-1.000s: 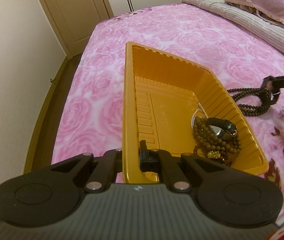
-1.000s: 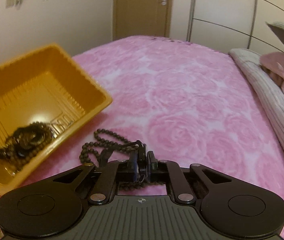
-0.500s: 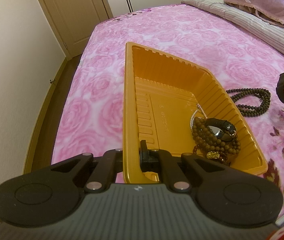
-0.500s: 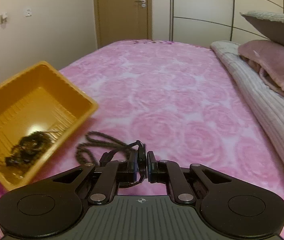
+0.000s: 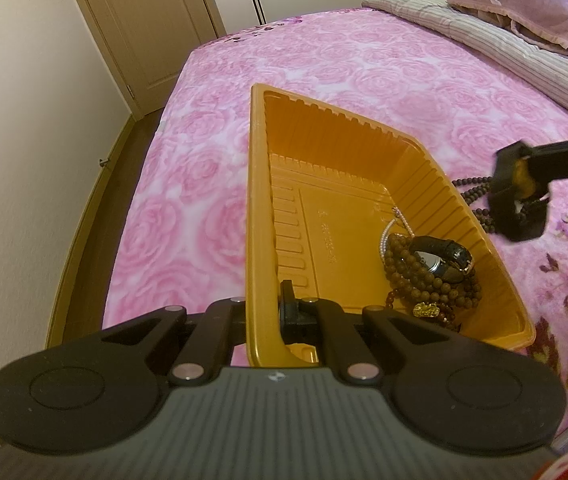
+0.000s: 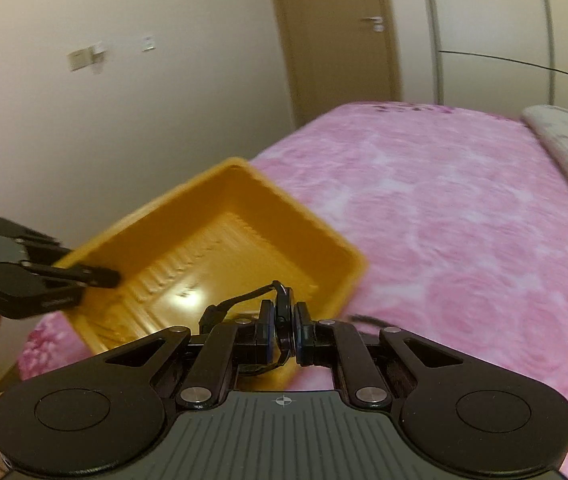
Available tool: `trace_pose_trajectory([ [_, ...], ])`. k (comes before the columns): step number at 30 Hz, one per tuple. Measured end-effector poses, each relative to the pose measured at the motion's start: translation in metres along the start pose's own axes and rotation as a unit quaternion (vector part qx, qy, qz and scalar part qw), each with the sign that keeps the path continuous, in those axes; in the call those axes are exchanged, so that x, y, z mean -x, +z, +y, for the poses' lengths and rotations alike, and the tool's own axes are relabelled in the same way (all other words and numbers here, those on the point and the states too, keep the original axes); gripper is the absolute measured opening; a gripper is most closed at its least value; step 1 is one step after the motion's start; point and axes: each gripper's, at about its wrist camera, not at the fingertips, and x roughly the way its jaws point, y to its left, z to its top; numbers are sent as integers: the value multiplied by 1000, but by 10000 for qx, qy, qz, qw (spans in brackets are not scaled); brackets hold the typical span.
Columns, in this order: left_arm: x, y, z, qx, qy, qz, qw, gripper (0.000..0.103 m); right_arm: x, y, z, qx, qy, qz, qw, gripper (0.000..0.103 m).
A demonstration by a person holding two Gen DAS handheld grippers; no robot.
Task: Organize jewelry
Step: 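Carry the held dark item over the orange tray with the right tool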
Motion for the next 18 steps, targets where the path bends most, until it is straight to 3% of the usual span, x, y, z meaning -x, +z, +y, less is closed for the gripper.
trace_pose_trajectory([
  [10,0,-1,1,7,-19,-12,10000,4,-36,6,32,113,388,190,9990,9],
  [18,0,-2,0,32,-29,-25,10000,4,-43,4,37,117,385,292,9988,9],
])
